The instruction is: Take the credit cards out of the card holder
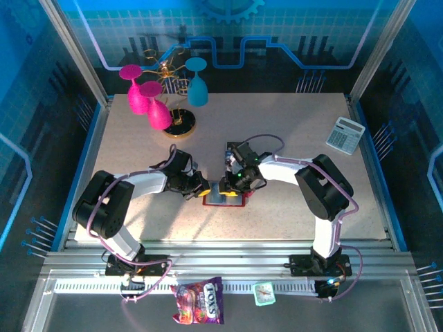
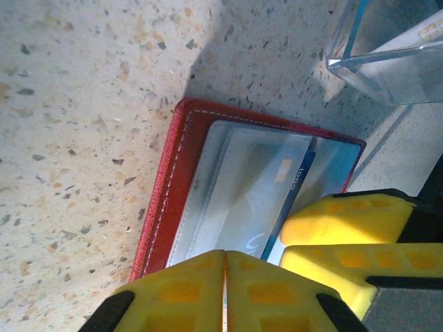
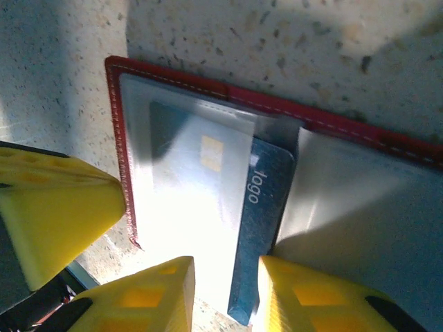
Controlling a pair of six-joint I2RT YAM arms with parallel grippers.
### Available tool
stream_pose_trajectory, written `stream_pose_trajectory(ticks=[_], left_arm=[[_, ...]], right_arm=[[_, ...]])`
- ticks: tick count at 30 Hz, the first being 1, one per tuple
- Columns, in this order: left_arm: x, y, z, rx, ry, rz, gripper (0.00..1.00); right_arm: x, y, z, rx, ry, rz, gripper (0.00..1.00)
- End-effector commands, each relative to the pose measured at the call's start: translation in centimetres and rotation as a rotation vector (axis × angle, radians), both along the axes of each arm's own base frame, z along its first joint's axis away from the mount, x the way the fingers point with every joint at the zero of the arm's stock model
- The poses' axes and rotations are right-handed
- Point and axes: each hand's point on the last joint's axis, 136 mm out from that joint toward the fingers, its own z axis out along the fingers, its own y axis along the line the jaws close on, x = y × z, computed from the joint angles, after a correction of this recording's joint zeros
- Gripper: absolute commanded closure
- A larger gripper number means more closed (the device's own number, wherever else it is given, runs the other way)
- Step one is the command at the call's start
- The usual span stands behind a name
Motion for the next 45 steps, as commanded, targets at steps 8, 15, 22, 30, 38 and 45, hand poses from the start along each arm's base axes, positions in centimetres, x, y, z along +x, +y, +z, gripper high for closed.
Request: stream_pose_trajectory(ticks=[8, 15, 22, 30, 38, 45], left_arm=[[-1.0, 0.1, -1.5, 0.01, 0.058, -0.03, 0.92], [-1.6, 0.4, -2.3, 0.026, 0.078, -0.031, 0.93], [-1.7, 0.8, -2.5, 0.05, 0.089, -0.029, 0.94], [-1.9, 0.9, -2.5, 0.054, 0.094, -0.029, 0.95], [-2.1, 0.9, -2.4, 0.058, 0.098, -0.035, 0.95], [-2.5, 1.0, -2.6, 0.091, 0.101, -0.049, 0.96]], right_arm=[[0.0, 0.2, 1.2, 0.066, 0.004, -0.022, 0.7], [-0.1, -0.5, 1.3, 0.041, -0.005, -0.026, 0.7], [-0.2, -0.8, 0.5, 0.034, 0.006, -0.035, 0.7], [-0.5, -0.6, -0.3, 0.062, 0.032, -0.041, 0.71], [-0.4, -0.5, -0.8, 0.108, 0.051, -0.063, 0.73], [-0.5, -0.7, -1.0, 0.117, 0.058, -0.066, 0.73]])
